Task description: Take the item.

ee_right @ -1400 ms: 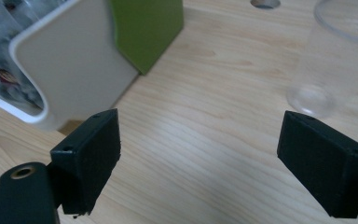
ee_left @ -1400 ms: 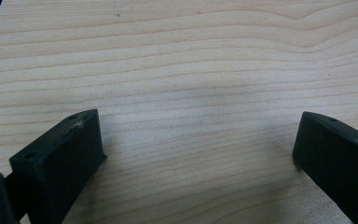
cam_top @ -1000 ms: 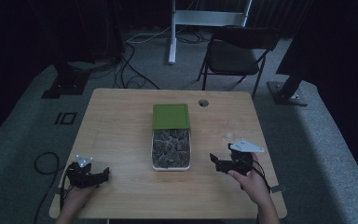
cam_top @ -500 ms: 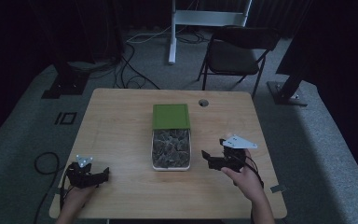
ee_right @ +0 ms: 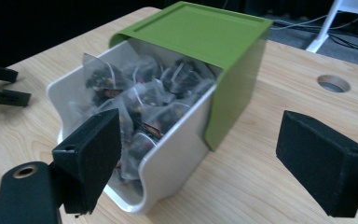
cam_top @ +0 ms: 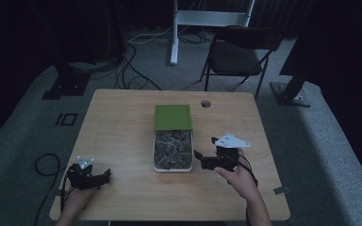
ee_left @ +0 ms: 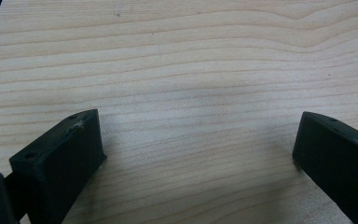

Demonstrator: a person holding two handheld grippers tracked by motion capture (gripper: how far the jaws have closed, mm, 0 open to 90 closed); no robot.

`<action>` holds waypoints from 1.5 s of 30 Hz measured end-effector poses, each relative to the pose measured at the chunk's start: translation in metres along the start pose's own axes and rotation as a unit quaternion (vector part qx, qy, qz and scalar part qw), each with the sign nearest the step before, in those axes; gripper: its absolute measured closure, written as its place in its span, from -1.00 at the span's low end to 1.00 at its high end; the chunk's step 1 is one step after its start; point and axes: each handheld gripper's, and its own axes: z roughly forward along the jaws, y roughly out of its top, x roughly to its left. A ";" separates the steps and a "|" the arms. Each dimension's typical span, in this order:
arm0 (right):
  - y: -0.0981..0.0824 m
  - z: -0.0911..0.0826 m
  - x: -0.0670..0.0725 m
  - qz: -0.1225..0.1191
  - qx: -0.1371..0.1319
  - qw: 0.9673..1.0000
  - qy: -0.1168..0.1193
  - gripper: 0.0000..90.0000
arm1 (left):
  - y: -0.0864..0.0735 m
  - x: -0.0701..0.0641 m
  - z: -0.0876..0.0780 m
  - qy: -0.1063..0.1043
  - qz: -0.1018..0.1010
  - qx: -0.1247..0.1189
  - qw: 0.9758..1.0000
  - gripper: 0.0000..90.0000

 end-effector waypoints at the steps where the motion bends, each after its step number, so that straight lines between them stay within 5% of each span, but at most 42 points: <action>1: 0.001 0.001 0.002 -0.001 0.000 1.000 0.003 -0.69 | 0.000 0.000 0.000 0.000 0.000 0.000 1.000 -0.95; 19: 0.011 0.020 0.021 -0.032 -0.002 0.998 0.047 -0.69 | 0.000 0.000 0.000 0.000 0.000 0.000 1.000 -0.95; 45: 0.027 0.056 0.056 -0.046 0.015 0.995 0.089 -0.68 | 0.000 0.000 0.000 0.000 0.000 0.001 1.000 -0.95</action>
